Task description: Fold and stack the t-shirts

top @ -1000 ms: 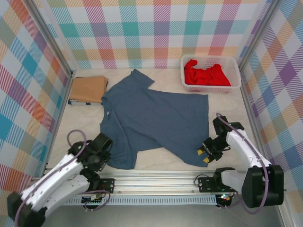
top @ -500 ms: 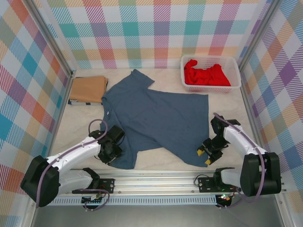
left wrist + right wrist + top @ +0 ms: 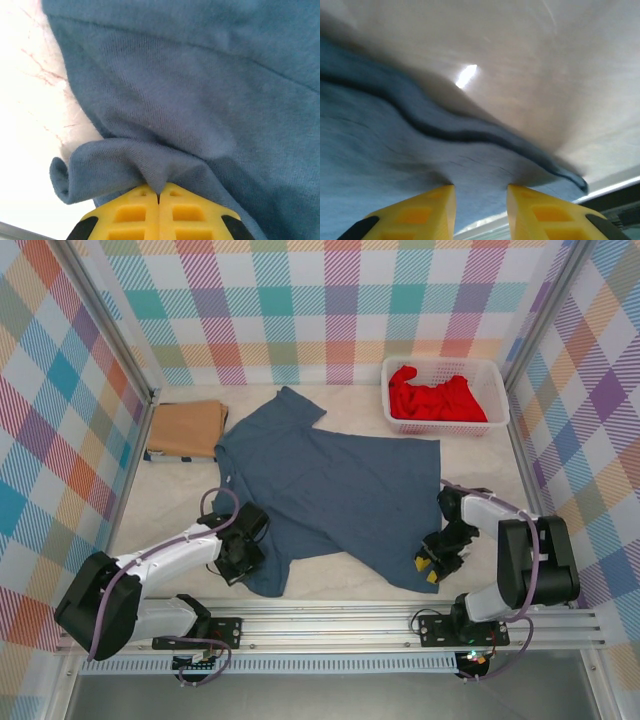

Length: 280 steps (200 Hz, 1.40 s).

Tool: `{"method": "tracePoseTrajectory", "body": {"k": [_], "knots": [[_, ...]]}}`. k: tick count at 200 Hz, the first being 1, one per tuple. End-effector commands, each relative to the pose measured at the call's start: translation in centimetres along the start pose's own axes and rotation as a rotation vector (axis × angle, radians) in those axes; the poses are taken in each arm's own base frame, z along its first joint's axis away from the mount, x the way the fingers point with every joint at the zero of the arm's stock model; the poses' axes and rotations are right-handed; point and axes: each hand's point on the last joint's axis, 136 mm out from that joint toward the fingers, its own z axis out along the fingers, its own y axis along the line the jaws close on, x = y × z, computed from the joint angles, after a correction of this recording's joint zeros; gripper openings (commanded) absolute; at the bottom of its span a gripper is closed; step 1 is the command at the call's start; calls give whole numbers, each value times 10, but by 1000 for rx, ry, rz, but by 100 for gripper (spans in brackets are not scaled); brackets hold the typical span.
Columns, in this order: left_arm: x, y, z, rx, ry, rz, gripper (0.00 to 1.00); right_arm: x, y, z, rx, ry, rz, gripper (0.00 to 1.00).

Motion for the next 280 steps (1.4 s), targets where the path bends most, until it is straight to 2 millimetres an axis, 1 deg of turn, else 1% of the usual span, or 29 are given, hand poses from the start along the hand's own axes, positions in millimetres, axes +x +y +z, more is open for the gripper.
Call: {"method": "tracePoseTrajectory", "body": {"k": [1, 12, 28, 43, 54, 64, 72, 81, 91, 108, 121, 136, 158, 181, 195, 216, 240, 262, 276, 280], "knots": [[-15, -18, -18, 56, -64, 44, 0, -5, 9, 3, -19, 2, 10, 30], [-18, -24, -27, 79, -80, 53, 0, -5, 8, 7, -16, 6, 18, 29], [-23, -32, -39, 106, -105, 58, 0, -6, 7, 9, -13, 8, 22, 22], [-29, -38, -53, 134, -140, 64, 0, -8, 9, 3, -27, -21, 6, 13], [-34, -42, -64, 152, -169, 71, 0, -10, 12, -8, -45, -65, -20, 11], [-37, -44, -74, 164, -191, 79, 0, -11, 13, -21, -47, -107, -58, 16], [-39, -44, -81, 166, -205, 79, 0, -10, 9, -33, -24, -138, -77, 25], [-42, -43, -88, 160, -219, 77, 0, -5, 2, -41, -6, -151, -84, 35], [-44, -39, -94, 151, -238, 65, 0, 2, -6, -45, -8, -143, -70, 42], [-49, -30, -104, 138, -283, 37, 0, 15, -19, -47, -2, -123, -39, 50], [-57, -22, -115, 116, -337, 25, 0, 25, -29, -44, 7, -94, 3, 52], [-64, -17, -128, 102, -388, 19, 0, 36, -40, -33, 7, -44, 72, 52], [-67, -17, -134, 109, -405, 14, 0, 45, -50, -19, 26, 8, 160, 52], [-67, -14, -135, 113, -413, 8, 0, 43, -44, -12, 58, 25, 199, 53], [-68, -12, -136, 117, -428, 0, 0, 36, -35, -7, 76, 17, 217, 53], [-69, -14, -139, 138, -433, -7, 0, 23, -20, 2, 70, -2, 235, 53], [-69, -16, -143, 161, -435, -12, 0, 14, -10, 13, 97, 1, 244, 52], [-71, -19, -150, 172, -449, -6, 0, 1, 2, 19, 89, -45, 233, 46], [-73, -22, -152, 184, -457, -1, 0, -8, 11, 25, 65, -70, 225, 38], [-73, -23, -154, 189, -459, 0, 0, -10, 13, 28, 59, -77, 219, 35]]}}
